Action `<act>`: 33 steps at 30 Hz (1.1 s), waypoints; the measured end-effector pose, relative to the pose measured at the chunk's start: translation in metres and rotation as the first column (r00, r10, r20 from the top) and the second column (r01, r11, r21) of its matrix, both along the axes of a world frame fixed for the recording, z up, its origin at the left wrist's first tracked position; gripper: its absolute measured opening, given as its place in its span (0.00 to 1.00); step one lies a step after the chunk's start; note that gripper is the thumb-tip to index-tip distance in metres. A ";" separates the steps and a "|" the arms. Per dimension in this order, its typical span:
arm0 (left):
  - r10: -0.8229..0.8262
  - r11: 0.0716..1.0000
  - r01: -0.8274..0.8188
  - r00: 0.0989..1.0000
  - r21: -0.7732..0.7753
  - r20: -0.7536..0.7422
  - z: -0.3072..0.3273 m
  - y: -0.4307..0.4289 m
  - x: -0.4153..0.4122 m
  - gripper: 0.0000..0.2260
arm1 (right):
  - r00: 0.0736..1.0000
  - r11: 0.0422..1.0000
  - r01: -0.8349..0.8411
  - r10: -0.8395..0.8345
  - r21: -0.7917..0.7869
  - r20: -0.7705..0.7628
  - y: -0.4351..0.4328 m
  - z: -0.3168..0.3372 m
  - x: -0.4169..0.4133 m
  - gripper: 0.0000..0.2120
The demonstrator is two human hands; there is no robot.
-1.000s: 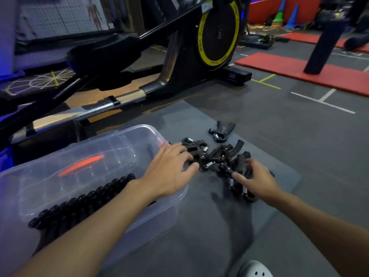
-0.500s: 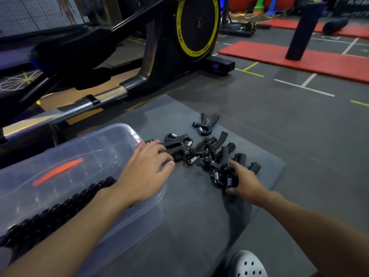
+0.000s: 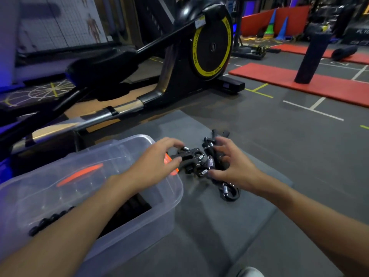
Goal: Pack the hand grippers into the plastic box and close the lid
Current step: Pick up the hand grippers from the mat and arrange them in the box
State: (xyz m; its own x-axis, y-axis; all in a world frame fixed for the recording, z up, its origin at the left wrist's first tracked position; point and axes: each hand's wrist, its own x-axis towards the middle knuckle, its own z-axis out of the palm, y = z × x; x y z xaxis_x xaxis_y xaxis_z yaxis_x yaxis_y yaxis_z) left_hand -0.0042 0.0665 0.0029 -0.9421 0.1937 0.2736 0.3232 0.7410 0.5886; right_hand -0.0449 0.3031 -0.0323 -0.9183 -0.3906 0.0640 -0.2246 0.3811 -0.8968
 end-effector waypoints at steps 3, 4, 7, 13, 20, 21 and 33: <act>0.011 0.998 -0.009 0.999 0.057 -0.047 0.026 -0.009 0.007 0.17 | 0.992 0.991 -0.118 0.116 -0.055 -0.042 -0.024 0.038 0.022 0.43; 0.007 0.998 -0.003 0.998 0.069 -0.058 0.034 -0.012 0.011 0.18 | 0.987 0.984 -0.159 0.156 -0.080 -0.041 -0.031 0.048 0.028 0.44; -0.006 0.995 0.013 0.997 0.097 -0.073 0.054 -0.023 0.024 0.20 | 0.967 0.953 -0.251 0.253 -0.169 -0.014 -0.047 0.071 0.041 0.46; 0.018 0.972 -0.004 0.998 0.235 -0.059 0.077 -0.047 0.046 0.15 | 0.958 0.913 -0.247 0.281 -0.326 0.059 -0.071 0.085 0.046 0.34; 0.011 0.940 -0.002 1.000 0.342 -0.024 0.081 -0.071 0.062 0.09 | 0.979 0.872 -0.121 0.183 -0.475 0.086 -0.099 0.083 0.039 0.12; 0.011 0.934 -0.002 1.000 0.356 -0.022 0.078 -0.072 0.064 0.10 | 0.981 0.872 -0.109 0.172 -0.476 0.089 -0.102 0.082 0.037 0.14; 0.205 0.855 -0.174 0.979 0.489 -0.011 0.037 -0.093 0.048 0.08 | 0.989 0.980 -0.124 0.135 -0.158 0.062 -0.133 0.032 0.017 0.21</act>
State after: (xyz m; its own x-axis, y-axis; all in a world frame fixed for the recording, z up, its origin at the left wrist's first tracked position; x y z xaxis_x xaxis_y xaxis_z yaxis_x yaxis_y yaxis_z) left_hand 0.0435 -0.0263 0.0395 -0.9256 -0.1584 0.3437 0.2522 0.4189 0.8723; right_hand -0.0283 0.1703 -0.0007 -0.8651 -0.4970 0.0681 -0.1959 0.2097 -0.9579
